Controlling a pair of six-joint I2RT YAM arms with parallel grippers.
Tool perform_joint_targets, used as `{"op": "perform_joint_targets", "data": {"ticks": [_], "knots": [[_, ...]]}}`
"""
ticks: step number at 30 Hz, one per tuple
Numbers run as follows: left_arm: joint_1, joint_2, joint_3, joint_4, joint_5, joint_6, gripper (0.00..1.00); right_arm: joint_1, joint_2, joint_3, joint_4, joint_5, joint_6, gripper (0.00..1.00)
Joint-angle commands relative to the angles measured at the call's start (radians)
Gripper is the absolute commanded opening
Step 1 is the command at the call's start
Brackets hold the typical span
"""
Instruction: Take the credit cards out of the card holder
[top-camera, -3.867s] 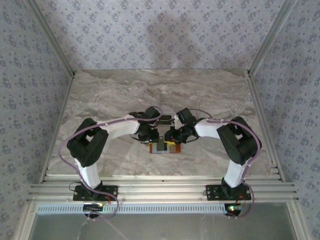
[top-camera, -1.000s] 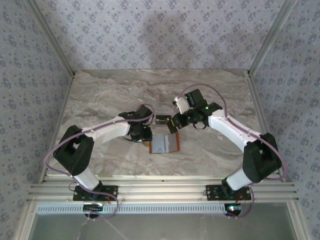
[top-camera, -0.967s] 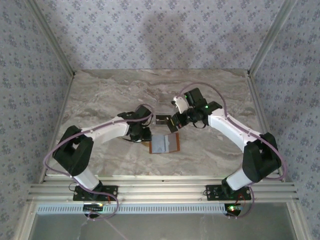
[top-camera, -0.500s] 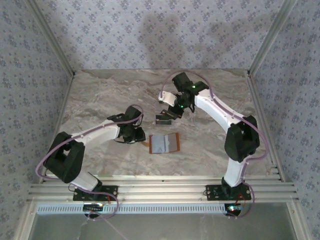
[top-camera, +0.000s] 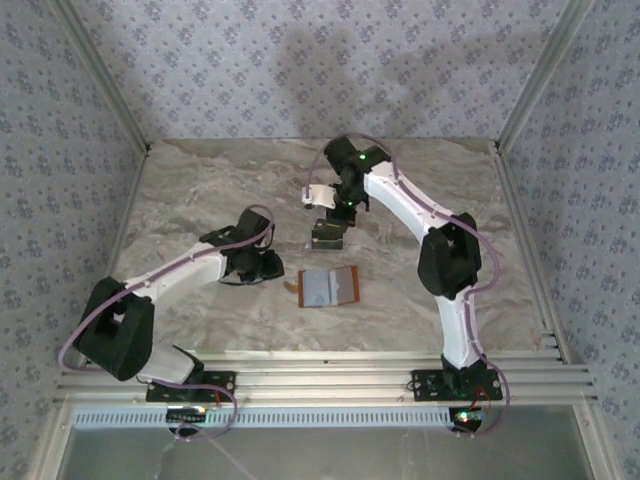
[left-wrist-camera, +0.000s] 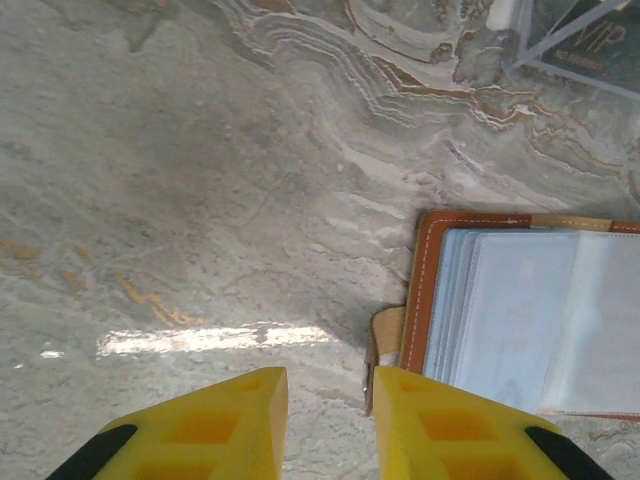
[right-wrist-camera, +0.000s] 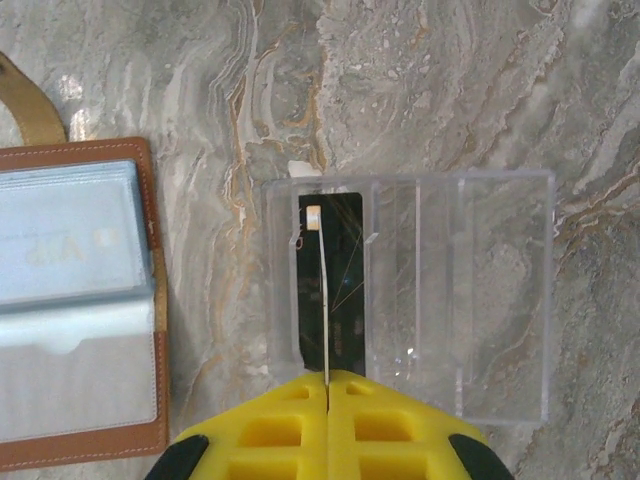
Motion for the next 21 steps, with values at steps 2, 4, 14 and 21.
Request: {"op": "perform_joint_targets", "data": {"ticks": [2,4,14,21], "knots": [[0.01,-0.046,-0.02,-0.024,-0.01,0.001,0.29,0.01,0.065,0.088,-0.1,0.014,-0.096,0.0],[0.011,-0.052,-0.026,-0.019,-0.012,-0.002,0.3,0.012,0.087,0.115,-0.115,0.014,-0.102,0.0],[0.02,-0.052,-0.038,-0.009,-0.008,0.001,0.3,0.017,0.16,0.145,-0.145,0.028,-0.109,0.0],[0.022,-0.044,-0.043,-0.001,-0.005,0.004,0.3,0.022,0.2,0.137,-0.153,0.023,-0.107,0.0]]}}
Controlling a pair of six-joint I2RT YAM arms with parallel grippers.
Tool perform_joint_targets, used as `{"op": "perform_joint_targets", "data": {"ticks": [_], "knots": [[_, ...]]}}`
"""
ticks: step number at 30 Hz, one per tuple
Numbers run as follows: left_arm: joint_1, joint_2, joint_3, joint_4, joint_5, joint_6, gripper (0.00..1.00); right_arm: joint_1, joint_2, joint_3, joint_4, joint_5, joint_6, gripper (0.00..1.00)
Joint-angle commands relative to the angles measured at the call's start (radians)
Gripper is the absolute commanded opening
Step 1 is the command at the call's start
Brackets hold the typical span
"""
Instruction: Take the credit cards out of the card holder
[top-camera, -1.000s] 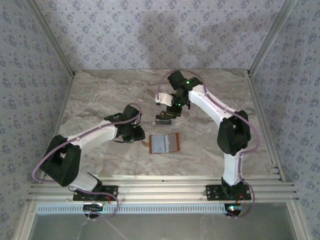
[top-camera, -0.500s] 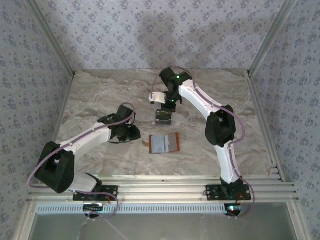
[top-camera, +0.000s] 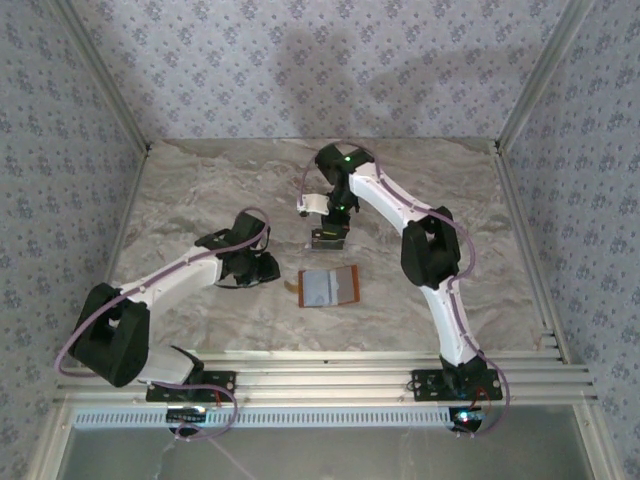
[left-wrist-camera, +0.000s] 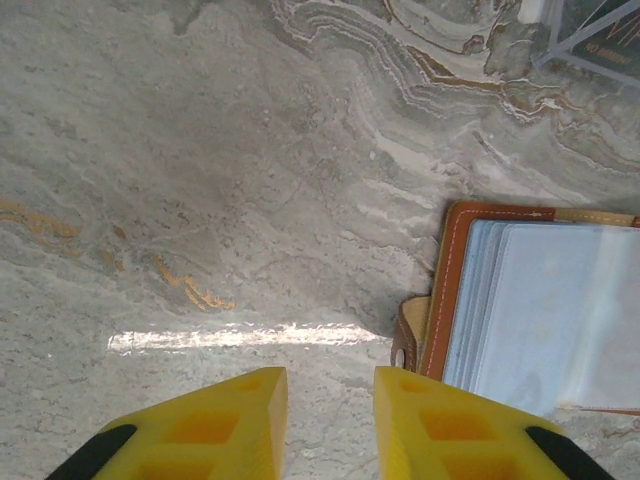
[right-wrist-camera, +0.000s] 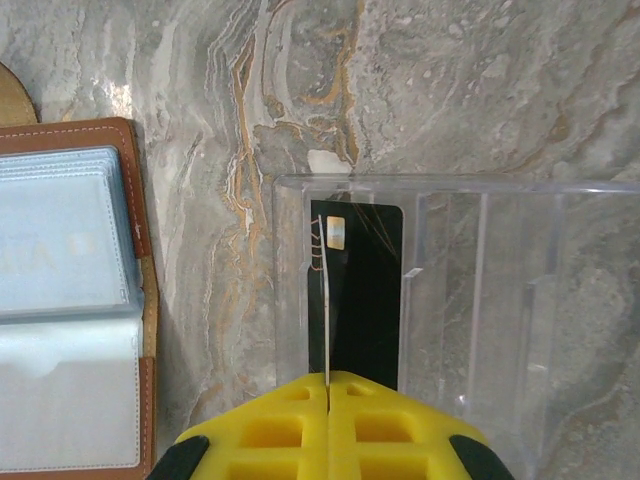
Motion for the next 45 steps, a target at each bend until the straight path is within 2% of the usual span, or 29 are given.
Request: {"op": "perform_joint_targets", "data": {"ticks": [1,5,8,12,15,27,35,43,45], "knots": [[0.008,-0.011,-0.007,0.0,0.001,0.004,0.3,0.01,0.034,0.017,-0.054,0.022,-0.098,0.0],[0.009,-0.011,-0.005,0.002,0.0,0.004,0.3,0.012,0.05,0.017,-0.045,0.02,-0.099,0.0],[0.01,-0.008,-0.002,0.0,0.005,0.009,0.3,0.014,0.058,0.019,-0.035,0.017,-0.097,0.04],[0.009,-0.008,-0.001,0.0,0.007,0.012,0.3,0.014,0.054,0.019,-0.018,0.031,-0.092,0.21],[0.01,-0.006,0.004,-0.001,0.006,0.014,0.3,0.014,0.031,0.016,0.01,0.052,-0.081,0.27],[0.009,0.014,0.034,0.002,0.009,0.027,0.3,0.021,-0.158,-0.133,0.224,0.114,0.001,0.31],[0.01,0.018,0.042,0.055,0.021,0.04,0.31,0.025,-0.322,-0.359,0.403,0.142,0.297,0.31],[0.009,0.038,0.067,0.102,0.014,0.033,0.31,0.053,-0.525,-0.658,0.601,0.141,0.812,0.3],[0.009,0.04,0.072,0.108,0.007,0.031,0.31,0.061,-0.556,-0.705,0.606,0.128,0.935,0.29]]}}
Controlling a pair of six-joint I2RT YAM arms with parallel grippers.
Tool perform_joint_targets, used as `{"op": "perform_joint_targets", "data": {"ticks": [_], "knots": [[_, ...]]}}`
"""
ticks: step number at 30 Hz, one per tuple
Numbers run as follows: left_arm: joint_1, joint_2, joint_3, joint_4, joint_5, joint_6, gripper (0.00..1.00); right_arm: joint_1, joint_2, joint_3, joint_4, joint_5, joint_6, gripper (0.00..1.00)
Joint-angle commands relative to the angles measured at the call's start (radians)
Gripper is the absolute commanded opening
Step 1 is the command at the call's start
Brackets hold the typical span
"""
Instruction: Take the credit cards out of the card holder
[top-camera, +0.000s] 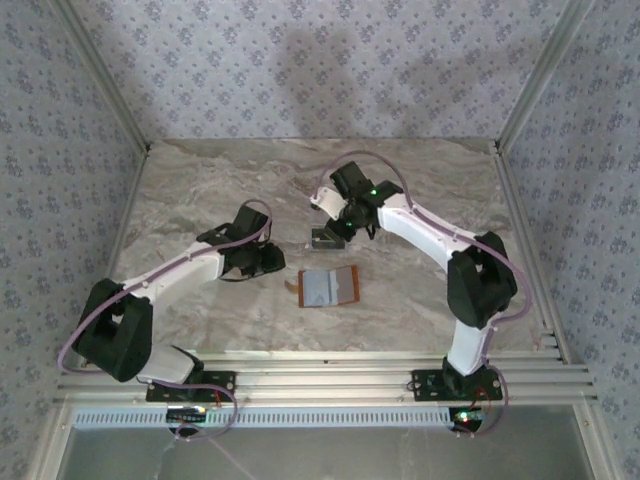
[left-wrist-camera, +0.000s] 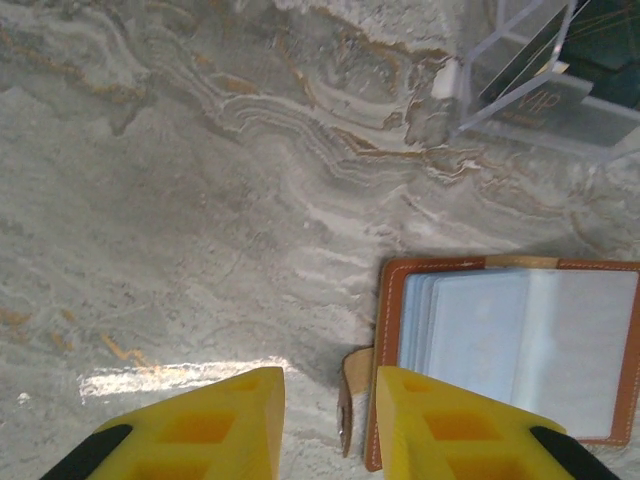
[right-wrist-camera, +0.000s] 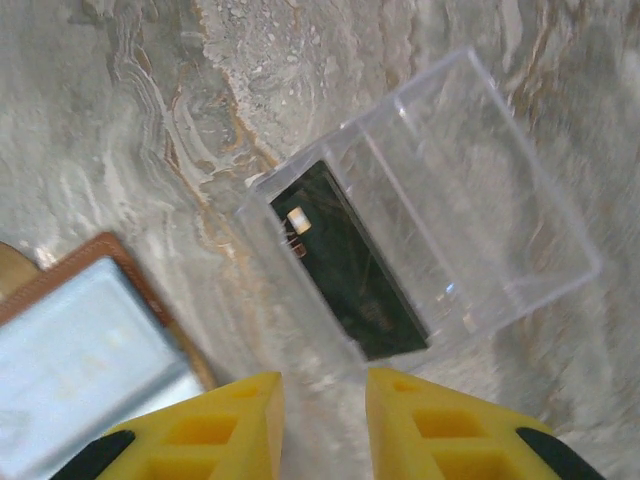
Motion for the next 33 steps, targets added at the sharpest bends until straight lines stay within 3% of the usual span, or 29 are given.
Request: {"op": "perform_joint_targets", "data": {"ticks": [1,9,12,20,33], "knots": [[0.004,0.008,0.033,0.023,-0.007,0.01,0.31,0.017,-0.076,-0.075,0.076,-0.012,0.324,0.29],[0.004,0.013,0.039,0.044,-0.035,0.006,0.31,0.027,-0.165,-0.26,0.135,-0.154,0.713,0.27],[0.004,0.012,0.031,0.06,-0.038,-0.005,0.31,0.034,-0.157,-0.335,0.166,-0.233,0.792,0.27],[0.004,-0.006,0.002,0.097,-0.044,-0.022,0.31,0.095,-0.07,-0.342,0.227,-0.335,0.875,0.28],[0.013,-0.096,-0.044,0.088,-0.065,-0.01,0.3,0.159,0.082,-0.191,0.187,-0.311,0.895,0.34]]}}
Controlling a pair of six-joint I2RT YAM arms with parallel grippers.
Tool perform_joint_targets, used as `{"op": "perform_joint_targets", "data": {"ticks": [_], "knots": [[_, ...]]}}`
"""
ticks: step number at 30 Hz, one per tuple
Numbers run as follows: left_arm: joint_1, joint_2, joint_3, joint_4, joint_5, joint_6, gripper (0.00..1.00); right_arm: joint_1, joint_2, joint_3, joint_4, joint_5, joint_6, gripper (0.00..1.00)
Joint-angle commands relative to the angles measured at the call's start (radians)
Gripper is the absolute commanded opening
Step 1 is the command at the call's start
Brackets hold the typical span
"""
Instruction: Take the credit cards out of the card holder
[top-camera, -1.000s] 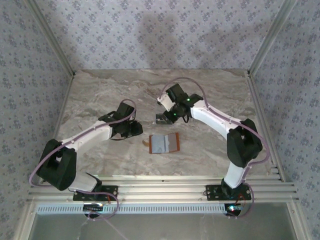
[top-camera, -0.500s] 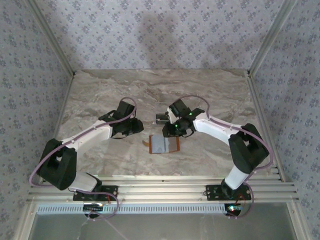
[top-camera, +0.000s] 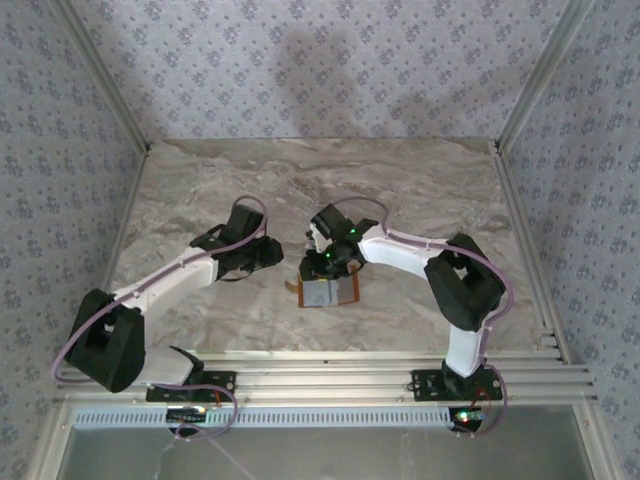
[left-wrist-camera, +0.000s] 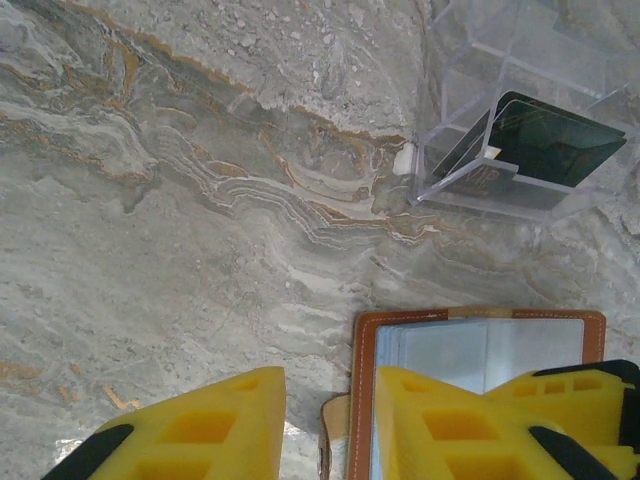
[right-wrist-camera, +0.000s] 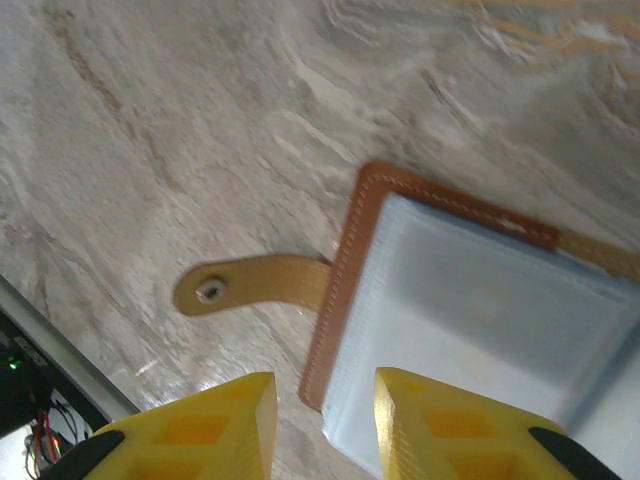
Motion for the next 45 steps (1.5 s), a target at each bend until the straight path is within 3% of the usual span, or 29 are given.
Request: {"op": "perform_joint_targets", "data": {"ticks": [1,10,27,45], "knots": [[0.008,-0.029,-0.011,-0.003,-0.01,0.004,0.3,0.011,0.035,0.041,-0.029,-0.002,0.021,0.34],[0.007,-0.027,-0.008,0.001,0.001,0.009,0.3,0.029,0.08,0.052,-0.053,0.01,0.023,0.35],[0.007,-0.01,-0.006,0.015,0.02,0.009,0.3,0.039,0.073,0.051,-0.2,0.182,-0.003,0.35],[0.008,0.003,0.002,0.021,0.037,0.007,0.3,0.062,0.057,0.1,-0.33,0.36,-0.02,0.42]]}}
